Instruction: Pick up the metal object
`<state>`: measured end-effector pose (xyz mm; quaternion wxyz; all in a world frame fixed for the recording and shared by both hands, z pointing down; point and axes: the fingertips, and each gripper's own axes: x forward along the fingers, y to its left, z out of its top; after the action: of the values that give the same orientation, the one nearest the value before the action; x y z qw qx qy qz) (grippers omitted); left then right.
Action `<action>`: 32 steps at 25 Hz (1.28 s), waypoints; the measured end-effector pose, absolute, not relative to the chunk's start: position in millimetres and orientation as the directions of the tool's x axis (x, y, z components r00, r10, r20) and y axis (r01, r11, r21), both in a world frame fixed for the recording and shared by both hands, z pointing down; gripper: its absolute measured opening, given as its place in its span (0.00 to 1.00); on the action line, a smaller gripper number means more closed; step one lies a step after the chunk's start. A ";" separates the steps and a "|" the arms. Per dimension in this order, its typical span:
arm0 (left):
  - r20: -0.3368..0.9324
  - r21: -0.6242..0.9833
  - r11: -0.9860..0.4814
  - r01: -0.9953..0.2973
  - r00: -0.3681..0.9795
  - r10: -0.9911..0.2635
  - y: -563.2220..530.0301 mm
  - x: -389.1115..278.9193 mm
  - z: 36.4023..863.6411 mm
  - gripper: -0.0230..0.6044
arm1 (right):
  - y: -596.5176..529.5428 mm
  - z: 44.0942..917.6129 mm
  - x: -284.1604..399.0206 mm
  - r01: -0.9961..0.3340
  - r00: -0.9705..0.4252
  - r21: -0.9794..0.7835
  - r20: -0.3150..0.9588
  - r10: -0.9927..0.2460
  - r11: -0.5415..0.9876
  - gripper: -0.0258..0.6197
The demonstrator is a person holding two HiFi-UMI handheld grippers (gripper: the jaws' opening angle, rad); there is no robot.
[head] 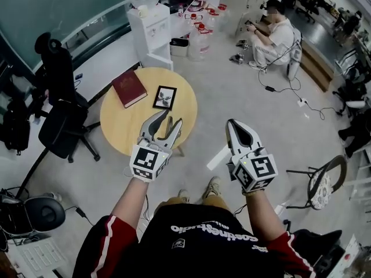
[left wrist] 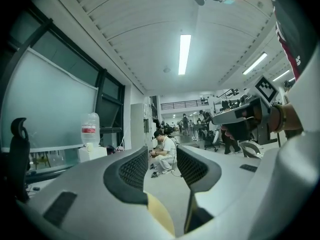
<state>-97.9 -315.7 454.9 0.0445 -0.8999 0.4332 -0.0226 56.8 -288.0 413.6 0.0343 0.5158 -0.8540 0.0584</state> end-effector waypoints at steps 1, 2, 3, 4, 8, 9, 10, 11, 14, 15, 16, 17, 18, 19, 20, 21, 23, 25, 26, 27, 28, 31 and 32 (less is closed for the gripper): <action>0.006 -0.091 -0.618 -0.781 0.620 -0.784 -318.6 -97.9 462.1 0.33 | -289.5 418.8 59.7 -0.888 -0.461 -0.064 0.126 -0.879 0.456 0.08; 0.012 -0.085 -0.616 -0.783 0.618 -0.786 -321.2 -97.9 469.4 0.33 | -291.0 424.4 62.3 -0.890 -0.456 -0.062 0.135 -0.880 0.452 0.08; 0.022 -0.082 -0.614 -0.785 0.615 -0.788 -323.3 -98.0 477.2 0.33 | -292.3 430.5 64.2 -0.892 -0.452 -0.058 0.144 -0.880 0.449 0.08; 0.033 -0.081 -0.613 -0.786 0.612 -0.790 -325.0 -98.1 485.5 0.33 | -293.6 436.7 65.4 -0.893 -0.449 -0.053 0.154 -0.880 0.446 0.08; 0.078 -0.092 -0.606 -0.790 0.601 -0.795 -329.8 -98.2 517.3 0.34 | -301.2 453.8 66.7 -0.900 -0.435 -0.043 0.172 -0.884 0.434 0.08; 0.093 -0.100 -0.605 -0.790 0.598 -0.796 -330.5 -98.3 524.5 0.34 | -303.0 455.8 66.0 -0.901 -0.433 -0.048 0.172 -0.885 0.431 0.08; 0.109 -0.107 -0.604 -0.790 0.594 -0.797 -331.0 -98.5 532.2 0.34 | -304.3 457.1 64.6 -0.902 -0.431 -0.052 0.171 -0.886 0.429 0.08; 0.126 -0.105 -0.603 -0.791 0.591 -0.797 -331.3 -98.5 540.9 0.34 | -305.0 457.9 63.0 -0.902 -0.430 -0.054 0.170 -0.886 0.428 0.08; 0.169 -0.062 -0.600 -0.798 0.584 -0.794 -329.8 -95.9 572.0 0.34 | -303.7 460.9 59.2 -0.901 -0.433 -0.060 0.172 -0.885 0.429 0.08; 0.186 -0.051 -0.596 -0.801 0.579 -0.794 -329.3 -95.3 582.2 0.34 | -303.4 461.3 57.8 -0.900 -0.435 -0.063 0.172 -0.884 0.431 0.08; 0.203 -0.046 -0.592 -0.804 0.573 -0.794 -329.3 -95.1 591.5 0.34 | -303.8 460.8 56.0 -0.899 -0.438 -0.064 0.171 -0.883 0.433 0.08; 0.218 -0.046 -0.590 -0.806 0.568 -0.793 -330.0 -95.0 599.8 0.34 | -304.8 460.2 54.2 -0.898 -0.440 -0.065 0.170 -0.882 0.436 0.08; 0.233 -0.050 -0.590 -0.806 0.565 -0.792 -330.9 -94.6 607.5 0.34 | -306.2 460.6 52.6 -0.897 -0.442 -0.064 0.169 -0.881 0.438 0.08; 0.246 -0.058 -0.594 -0.803 0.565 -0.788 -331.3 -93.8 615.2 0.34 | -307.5 462.4 51.5 -0.896 -0.443 -0.062 0.170 -0.880 0.439 0.08; 0.259 -0.066 -0.599 -0.798 0.566 -0.783 -331.3 -92.5 623.4 0.34 | -308.3 464.9 50.2 -0.895 -0.445 -0.060 0.171 -0.879 0.441 0.08; 0.272 -0.073 -0.603 -0.795 0.566 -0.779 -331.2 -91.2 632.0 0.34 | -308.7 467.7 49.0 -0.894 -0.447 -0.060 0.173 -0.878 0.444 0.08; 0.295 -0.081 -0.604 -0.793 0.559 -0.775 -332.4 -89.8 649.5 0.34 | -309.2 474.2 48.5 -0.894 -0.448 -0.060 0.176 -0.877 0.444 0.08; 0.320 -0.079 -0.599 -0.797 0.549 -0.772 -336.1 -91.0 666.3 0.34 | -311.1 480.8 49.2 -0.896 -0.444 -0.060 0.182 -0.878 0.441 0.08; 0.333 -0.077 -0.597 -0.799 0.544 -0.770 -337.9 -91.7 674.7 0.34 | -312.0 483.7 49.4 -0.897 -0.442 -0.060 0.184 -0.878 0.439 0.08; 0.346 -0.078 -0.596 -0.799 0.539 -0.768 -339.3 -91.6 683.7 0.34 | -312.4 486.3 49.8 -0.897 -0.440 -0.060 0.186 -0.878 0.437 0.08; 0.360 -0.083 -0.597 -0.798 0.534 -0.765 -340.8 -90.6 693.9 0.34 | -312.7 488.2 50.4 -0.898 -0.439 -0.060 0.187 -0.879 0.436 0.08; 0.398 -0.100 -0.594 -0.798 0.515 -0.759 -347.8 -84.9 729.9 0.34 | -314.4 493.9 53.2 -0.900 -0.435 -0.052 0.185 -0.881 0.433 0.08; 0.406 -0.102 -0.592 -0.800 0.510 -0.759 -351.3 -83.0 739.1 0.34 | -315.8 497.1 55.0 -0.901 -0.432 -0.048 0.186 -0.883 0.431 0.08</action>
<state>-83.0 -351.3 739.1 -0.0491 -0.8674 0.4491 -0.2087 55.0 -315.8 497.1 0.0665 0.5290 -0.8431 0.0699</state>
